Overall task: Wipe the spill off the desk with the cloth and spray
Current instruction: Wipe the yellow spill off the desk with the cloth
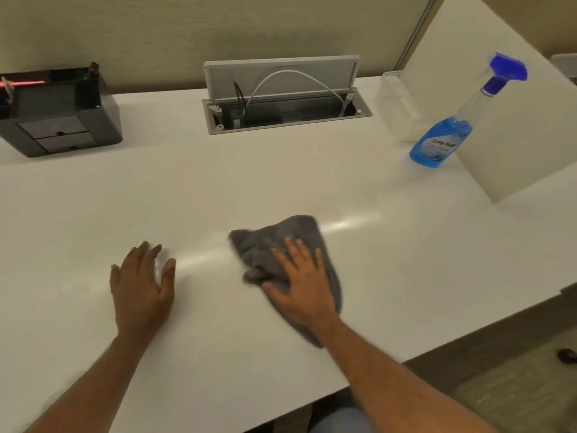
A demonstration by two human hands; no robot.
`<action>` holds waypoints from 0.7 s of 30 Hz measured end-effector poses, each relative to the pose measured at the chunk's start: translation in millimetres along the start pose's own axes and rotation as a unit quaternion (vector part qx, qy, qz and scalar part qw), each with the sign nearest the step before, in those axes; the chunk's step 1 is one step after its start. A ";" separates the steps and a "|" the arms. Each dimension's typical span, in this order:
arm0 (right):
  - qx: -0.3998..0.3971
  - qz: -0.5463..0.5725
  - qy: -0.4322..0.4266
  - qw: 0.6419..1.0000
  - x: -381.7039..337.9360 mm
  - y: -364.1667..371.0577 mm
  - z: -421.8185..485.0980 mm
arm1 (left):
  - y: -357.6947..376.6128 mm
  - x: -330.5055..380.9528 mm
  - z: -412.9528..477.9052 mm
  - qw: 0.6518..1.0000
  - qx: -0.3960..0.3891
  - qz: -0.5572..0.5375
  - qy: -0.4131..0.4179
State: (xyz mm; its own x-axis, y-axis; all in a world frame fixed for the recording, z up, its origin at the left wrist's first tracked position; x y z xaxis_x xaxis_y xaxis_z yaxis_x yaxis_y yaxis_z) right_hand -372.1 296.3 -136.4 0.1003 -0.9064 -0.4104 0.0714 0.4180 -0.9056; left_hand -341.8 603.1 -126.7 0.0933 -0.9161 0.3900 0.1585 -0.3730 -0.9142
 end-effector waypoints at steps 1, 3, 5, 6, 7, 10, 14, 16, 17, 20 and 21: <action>0.011 -0.010 0.036 0.999 27.6 -11.0 3.6 | 3.9 12.6 1.6 1.000 -0.005 -0.010 0.010; 0.018 -0.027 0.094 0.995 73.6 -30.1 9.3 | 10.2 37.6 6.3 0.999 -0.008 -0.023 0.033; 0.018 -0.043 0.134 0.990 95.0 -40.7 12.3 | 16.5 59.1 10.5 0.998 -0.012 -0.030 0.051; 0.026 -0.046 0.151 0.987 96.1 -42.3 13.3 | 19.7 68.4 11.8 0.998 -0.014 -0.033 0.058; 0.037 -0.045 0.163 0.985 91.5 -42.0 13.7 | 23.1 77.6 12.8 0.997 -0.017 -0.037 0.066; 0.039 -0.017 0.114 0.993 54.4 -28.4 7.2 | 34.1 102.5 17.8 0.995 -0.028 -0.038 0.087; -0.061 0.012 -0.006 0.998 35.1 -17.4 -21.1 | 51.5 126.8 34.2 0.993 -0.054 -0.018 0.107; -0.057 0.005 -0.027 0.998 52.8 -28.9 -30.5 | 60.2 138.4 44.0 0.991 -0.068 -0.004 0.116; -0.048 -0.004 -0.019 0.999 66.4 -35.5 -33.0 | 64.5 144.3 48.1 0.990 -0.075 0.004 0.121; -0.020 -0.039 0.047 0.998 113.6 -55.9 -26.1 | 77.5 162.4 58.0 0.986 -0.084 0.031 0.140; -0.021 -0.046 0.066 0.997 126.8 -60.4 -19.1 | 81.2 168.0 61.1 0.985 -0.087 0.039 0.146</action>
State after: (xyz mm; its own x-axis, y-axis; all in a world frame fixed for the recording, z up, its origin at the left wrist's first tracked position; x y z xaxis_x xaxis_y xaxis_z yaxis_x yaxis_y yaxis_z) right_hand -382.6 155.0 -135.8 -0.0363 -0.9423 -0.3327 0.0329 0.3316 -0.9428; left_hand -253.1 427.9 -128.7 -0.1914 -0.9370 0.2922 -0.0111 -0.2956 -0.9552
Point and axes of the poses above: each hand's wrist, its own z-axis towards the middle knuckle, its own y-axis out of the palm, x = y × z, the point moved 7 cm from there along z, towards the middle knuckle, and after that the axes turned 5 degrees about z, right-handed, at the moved point
